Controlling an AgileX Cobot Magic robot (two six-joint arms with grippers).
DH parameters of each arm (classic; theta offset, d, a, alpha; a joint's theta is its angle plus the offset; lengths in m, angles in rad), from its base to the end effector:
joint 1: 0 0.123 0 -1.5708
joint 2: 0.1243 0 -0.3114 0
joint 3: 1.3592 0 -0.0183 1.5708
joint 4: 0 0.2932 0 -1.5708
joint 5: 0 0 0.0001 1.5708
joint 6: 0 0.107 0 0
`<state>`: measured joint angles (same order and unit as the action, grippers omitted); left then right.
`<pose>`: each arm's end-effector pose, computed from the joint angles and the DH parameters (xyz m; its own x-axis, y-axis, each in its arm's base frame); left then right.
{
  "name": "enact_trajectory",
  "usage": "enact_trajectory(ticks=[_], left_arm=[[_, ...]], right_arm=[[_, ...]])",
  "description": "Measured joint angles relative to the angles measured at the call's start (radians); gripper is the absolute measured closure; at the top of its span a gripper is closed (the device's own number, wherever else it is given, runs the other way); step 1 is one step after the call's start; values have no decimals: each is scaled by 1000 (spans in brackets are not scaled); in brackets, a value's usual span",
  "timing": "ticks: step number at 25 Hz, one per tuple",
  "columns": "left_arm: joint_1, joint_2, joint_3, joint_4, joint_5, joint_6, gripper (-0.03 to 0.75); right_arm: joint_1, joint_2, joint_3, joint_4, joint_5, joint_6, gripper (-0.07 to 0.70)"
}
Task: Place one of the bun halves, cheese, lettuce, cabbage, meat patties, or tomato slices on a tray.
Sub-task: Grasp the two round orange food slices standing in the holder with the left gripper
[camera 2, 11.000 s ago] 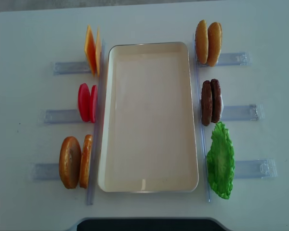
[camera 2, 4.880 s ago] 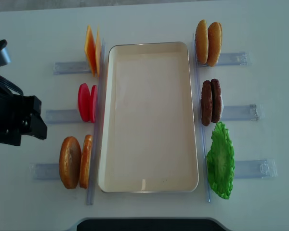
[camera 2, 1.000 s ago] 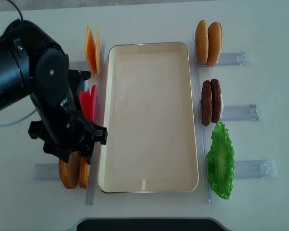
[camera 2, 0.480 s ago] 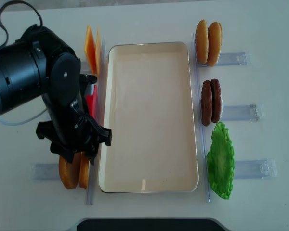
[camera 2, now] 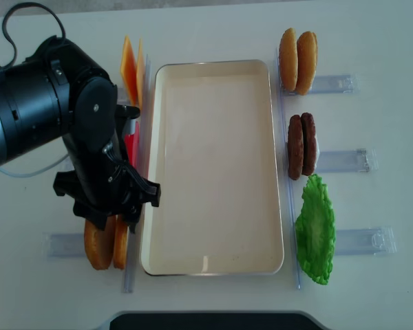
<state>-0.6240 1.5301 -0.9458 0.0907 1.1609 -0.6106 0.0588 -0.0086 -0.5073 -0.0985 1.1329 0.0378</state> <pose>0.2351 -0.1583 0.2034 -0.9983 0.0516 0.0268 0.0544 0.9918 0.1159 0.0143 -0.0087 0.2866 -0.5029 -0.0337 -0.8637 0.0162 0.9987 -0.0484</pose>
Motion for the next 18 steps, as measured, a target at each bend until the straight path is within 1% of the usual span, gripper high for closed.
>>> enact_trajectory(ticks=[13,14,16,18], left_arm=[[0,0,0,1,-1,0,286],[0,0,0,1,-1,0,299],[0,0,0,1,-1,0,351],[0,0,0,1,-1,0,445]], right_arm=[[0,0,0,0,0,0,216],[0,0,0,0,0,0,216],[0,0,0,0,0,0,216],[0,0,0,0,0,0,216]])
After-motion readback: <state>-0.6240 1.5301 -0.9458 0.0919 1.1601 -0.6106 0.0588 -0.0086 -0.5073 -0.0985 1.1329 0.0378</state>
